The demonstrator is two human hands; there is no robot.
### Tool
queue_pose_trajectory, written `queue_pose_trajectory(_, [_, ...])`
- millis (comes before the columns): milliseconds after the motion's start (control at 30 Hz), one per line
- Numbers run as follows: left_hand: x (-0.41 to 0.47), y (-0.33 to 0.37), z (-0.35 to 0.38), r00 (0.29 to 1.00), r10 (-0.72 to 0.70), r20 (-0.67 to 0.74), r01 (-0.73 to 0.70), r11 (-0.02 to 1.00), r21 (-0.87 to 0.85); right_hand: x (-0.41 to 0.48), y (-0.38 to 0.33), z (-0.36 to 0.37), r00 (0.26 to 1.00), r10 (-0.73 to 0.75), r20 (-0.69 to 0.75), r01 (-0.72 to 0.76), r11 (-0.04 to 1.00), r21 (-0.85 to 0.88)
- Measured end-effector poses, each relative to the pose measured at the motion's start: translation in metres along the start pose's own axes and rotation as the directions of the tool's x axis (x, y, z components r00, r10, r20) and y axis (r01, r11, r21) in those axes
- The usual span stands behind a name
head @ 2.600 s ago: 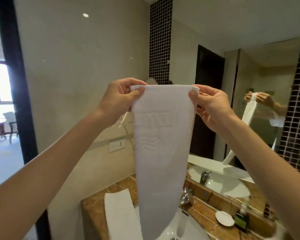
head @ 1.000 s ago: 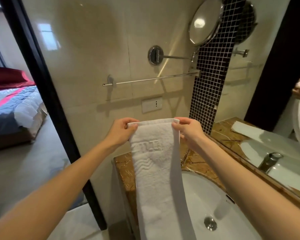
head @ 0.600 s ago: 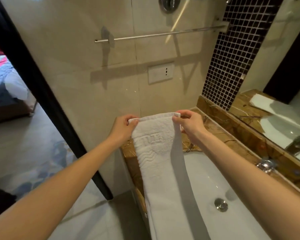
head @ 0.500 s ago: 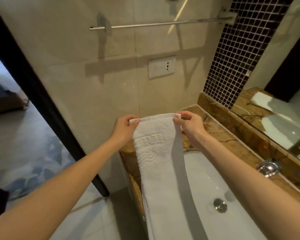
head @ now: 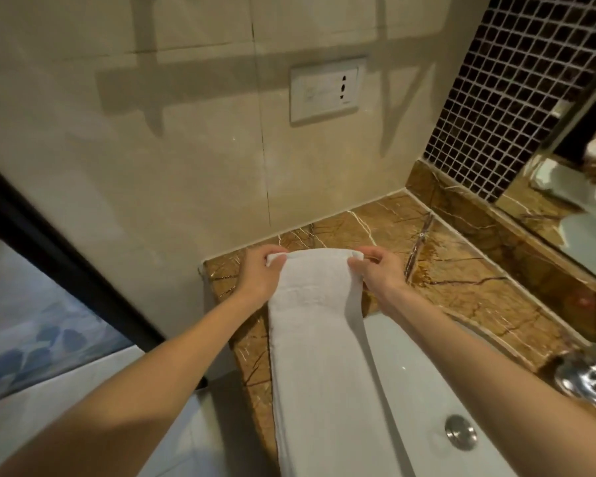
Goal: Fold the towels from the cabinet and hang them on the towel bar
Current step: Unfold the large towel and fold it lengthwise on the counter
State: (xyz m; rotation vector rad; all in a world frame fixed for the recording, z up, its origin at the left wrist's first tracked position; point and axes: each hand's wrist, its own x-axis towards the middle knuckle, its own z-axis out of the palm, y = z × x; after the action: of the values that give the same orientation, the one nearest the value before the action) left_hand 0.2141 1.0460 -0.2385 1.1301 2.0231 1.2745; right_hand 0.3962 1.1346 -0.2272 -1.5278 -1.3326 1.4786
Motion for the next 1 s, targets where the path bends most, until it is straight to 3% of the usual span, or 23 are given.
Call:
queue_pose_trajectory(200, [0.027,-0.038,0.016,0.998,-0.066,0.009,0.065,0.996,0.056,0.033,0.021,0.014,0.999,0.019,-0.027,-0.022,0.993,-0.120])
queue_pose_trajectory(400, [0.034,-0.064,0.028,0.982,-0.190,-0.015,0.190,0.982,0.007,0.058,0.047,0.035,1.000,-0.029,-0.011,0.024,0.954,-0.300])
queue_pose_trajectory(600, [0.031,-0.080,0.040,0.987,-0.159,-0.037,0.162,0.980,0.112,0.065,0.063,0.049,0.986,-0.156,-0.066,0.103,0.860,-0.499])
queue_pose_trajectory(800, [0.028,-0.079,0.045,0.977,-0.192,-0.089,0.205,0.963,0.176,0.064,0.063,0.045,0.980,-0.195,-0.045,0.138,0.824,-0.549])
queue_pose_trajectory(867, [0.017,-0.076,0.044,0.982,-0.132,-0.136,0.169,0.936,0.310,0.052,0.066,0.041,0.945,-0.325,-0.026,0.237,0.742,-0.628])
queue_pose_trajectory(900, [0.008,-0.076,0.044,0.987,-0.062,-0.149,0.119,0.906,0.407,0.044,0.069,0.039,0.899,-0.437,0.009,0.322,0.648,-0.691])
queue_pose_trajectory(967, [-0.012,-0.078,0.045,0.994,0.106,-0.029,-0.066,0.785,0.616,0.029,0.077,0.035,0.799,-0.560,0.216,0.490,0.400,-0.775])
queue_pose_trajectory(1000, [-0.021,-0.079,0.047,0.983,0.157,0.090,-0.176,0.704,0.688,0.024,0.082,0.033,0.768,-0.533,0.354,0.557,0.284,-0.780])
